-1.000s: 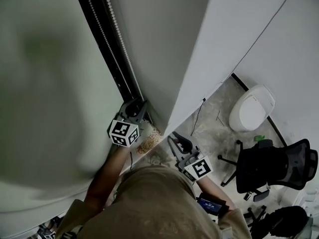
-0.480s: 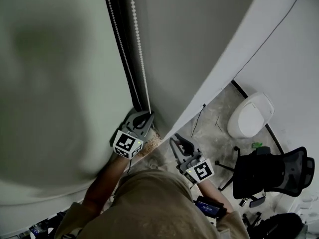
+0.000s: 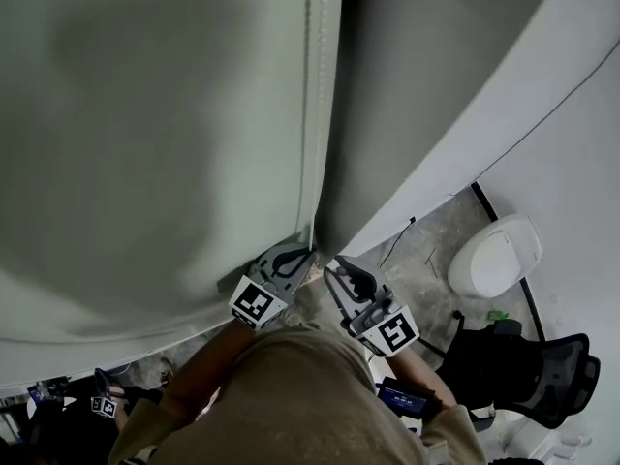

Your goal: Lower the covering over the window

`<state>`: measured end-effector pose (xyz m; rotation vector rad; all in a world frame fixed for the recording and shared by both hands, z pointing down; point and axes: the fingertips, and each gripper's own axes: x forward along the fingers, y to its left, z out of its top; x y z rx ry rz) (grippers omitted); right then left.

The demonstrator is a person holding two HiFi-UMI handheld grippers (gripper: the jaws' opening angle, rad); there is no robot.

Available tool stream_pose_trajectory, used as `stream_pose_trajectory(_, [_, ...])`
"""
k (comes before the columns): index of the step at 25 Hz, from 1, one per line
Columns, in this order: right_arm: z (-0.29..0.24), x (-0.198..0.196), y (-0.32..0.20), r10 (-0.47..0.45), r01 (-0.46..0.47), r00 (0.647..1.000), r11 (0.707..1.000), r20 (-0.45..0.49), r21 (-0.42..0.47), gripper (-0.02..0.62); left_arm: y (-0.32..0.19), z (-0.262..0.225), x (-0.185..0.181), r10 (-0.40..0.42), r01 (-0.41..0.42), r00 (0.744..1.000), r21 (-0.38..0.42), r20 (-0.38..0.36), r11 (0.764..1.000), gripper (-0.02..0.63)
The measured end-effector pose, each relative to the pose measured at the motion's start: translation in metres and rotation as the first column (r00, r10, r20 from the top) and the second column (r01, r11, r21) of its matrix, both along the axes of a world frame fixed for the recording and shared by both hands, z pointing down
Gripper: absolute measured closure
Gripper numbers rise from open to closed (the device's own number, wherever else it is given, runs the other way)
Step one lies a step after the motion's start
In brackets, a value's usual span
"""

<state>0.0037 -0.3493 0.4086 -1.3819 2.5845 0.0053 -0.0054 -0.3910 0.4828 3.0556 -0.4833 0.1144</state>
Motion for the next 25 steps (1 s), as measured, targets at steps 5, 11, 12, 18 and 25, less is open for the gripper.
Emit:
stream_pose_trajectory(5, [-0.009,-0.01,-0.006,-0.126,0.127,0.992,0.991,0.017,-0.03,0.498,0.016,-0.005,-0.001,-0.019,0.02,1.0,0.016,-0.002,1.0,0.585])
stream_pose_trajectory(11, [-0.019,-0.009,0.008,-0.263,0.266,0.964,0.962,0.045,-0.07,0.495,0.05,-0.016,0.012,-0.008,0.008,1.0,0.046,0.002,0.999,0.586])
stream_pose_trajectory(12, [-0.017,-0.011,0.009,-0.279,0.282,0.959,0.956,0.045,-0.079,0.497,0.056,-0.016,0.014,0.001,-0.002,1.0,0.056,0.003,0.998,0.585])
stream_pose_trajectory(18, [-0.016,-0.009,0.046,-0.358,0.357,0.934,0.931,0.006,-0.07,0.537,0.103,-0.025,0.019,-0.055,0.056,0.998,0.038,-0.016,0.998,0.586])
stream_pose_trajectory(25, [-0.019,-0.012,0.077,-0.438,0.435,0.899,0.895,-0.003,-0.097,0.583,0.135,-0.034,0.017,-0.124,0.127,0.991,0.047,-0.045,0.991,0.586])
